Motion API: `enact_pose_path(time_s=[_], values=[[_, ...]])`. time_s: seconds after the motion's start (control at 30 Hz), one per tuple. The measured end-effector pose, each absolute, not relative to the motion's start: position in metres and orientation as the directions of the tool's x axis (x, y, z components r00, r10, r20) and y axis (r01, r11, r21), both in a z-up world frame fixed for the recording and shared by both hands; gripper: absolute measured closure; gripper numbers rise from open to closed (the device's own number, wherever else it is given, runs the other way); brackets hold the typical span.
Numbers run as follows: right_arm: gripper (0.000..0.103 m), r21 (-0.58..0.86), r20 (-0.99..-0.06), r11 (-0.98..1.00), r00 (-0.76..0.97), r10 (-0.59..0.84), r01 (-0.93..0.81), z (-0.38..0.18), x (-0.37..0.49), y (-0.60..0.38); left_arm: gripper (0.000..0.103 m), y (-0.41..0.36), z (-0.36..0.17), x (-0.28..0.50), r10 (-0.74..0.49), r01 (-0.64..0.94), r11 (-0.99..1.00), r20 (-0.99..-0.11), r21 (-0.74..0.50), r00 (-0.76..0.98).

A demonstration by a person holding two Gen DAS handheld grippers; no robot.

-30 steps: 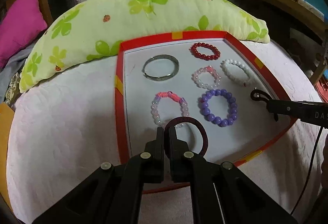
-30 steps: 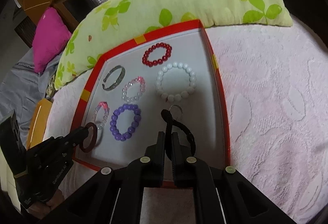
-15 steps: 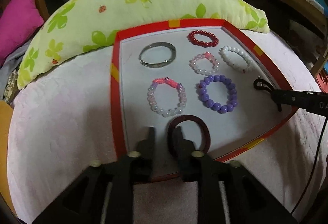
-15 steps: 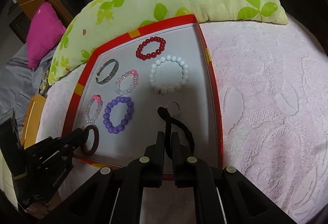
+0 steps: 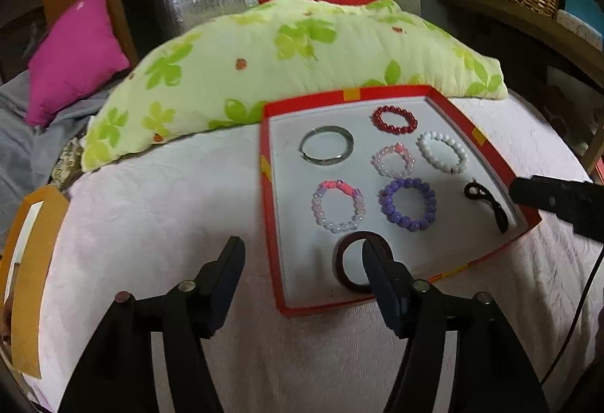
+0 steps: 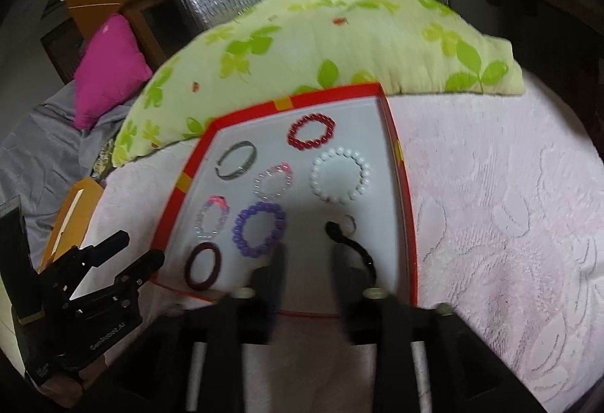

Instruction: Organize jewelry

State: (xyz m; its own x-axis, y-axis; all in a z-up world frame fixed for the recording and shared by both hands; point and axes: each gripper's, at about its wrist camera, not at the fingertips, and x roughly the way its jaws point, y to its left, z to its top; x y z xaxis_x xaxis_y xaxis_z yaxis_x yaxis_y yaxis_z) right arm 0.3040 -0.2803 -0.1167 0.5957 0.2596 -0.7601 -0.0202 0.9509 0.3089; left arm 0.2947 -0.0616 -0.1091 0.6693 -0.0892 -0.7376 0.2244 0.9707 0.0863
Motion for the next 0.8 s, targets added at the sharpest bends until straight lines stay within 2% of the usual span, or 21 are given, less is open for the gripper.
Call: enact_pose_path(time_s=[0.03,0.07,0.17,0.3,0.63,0.8], values=[[0.040,0.302,-0.752,0.953,0.609,0.253,-0.024,-0.114,0.300,-0.278,0.034,-0.060,-0.106,0.292,-0.085,0.216,0.972,-0.734,0.087,0.674],[0.038,0.293,-0.737,0.956,0.629,0.246,-0.031,-0.110,0.294,-0.275,0.033,-0.059,-0.105,0.289,-0.082,0.212,0.973,-0.732,0.087,0.677],[0.038,0.278,-0.722,0.960,0.649,0.240,-0.046,-0.105,0.281,-0.271,0.031,-0.055,-0.098,0.279,-0.073,0.191,0.978,-0.723,0.083,0.687],[0.047,0.255,-0.711,0.966,0.671,0.212,-0.035,-0.099,0.263,-0.270,0.031,-0.051,-0.087,0.263,-0.049,0.164,0.982,-0.708,0.095,0.705],[0.047,0.198,-0.702,0.980,0.693,0.163,-0.030,-0.074,0.213,-0.255,0.028,-0.040,-0.060,0.211,0.004,0.095,0.989,-0.673,0.110,0.740],[0.045,0.197,-0.668,0.980,0.729,0.147,-0.018,-0.049,0.169,-0.249,0.028,-0.031,-0.042,0.175,0.011,0.075,0.992,-0.653,0.105,0.758]])
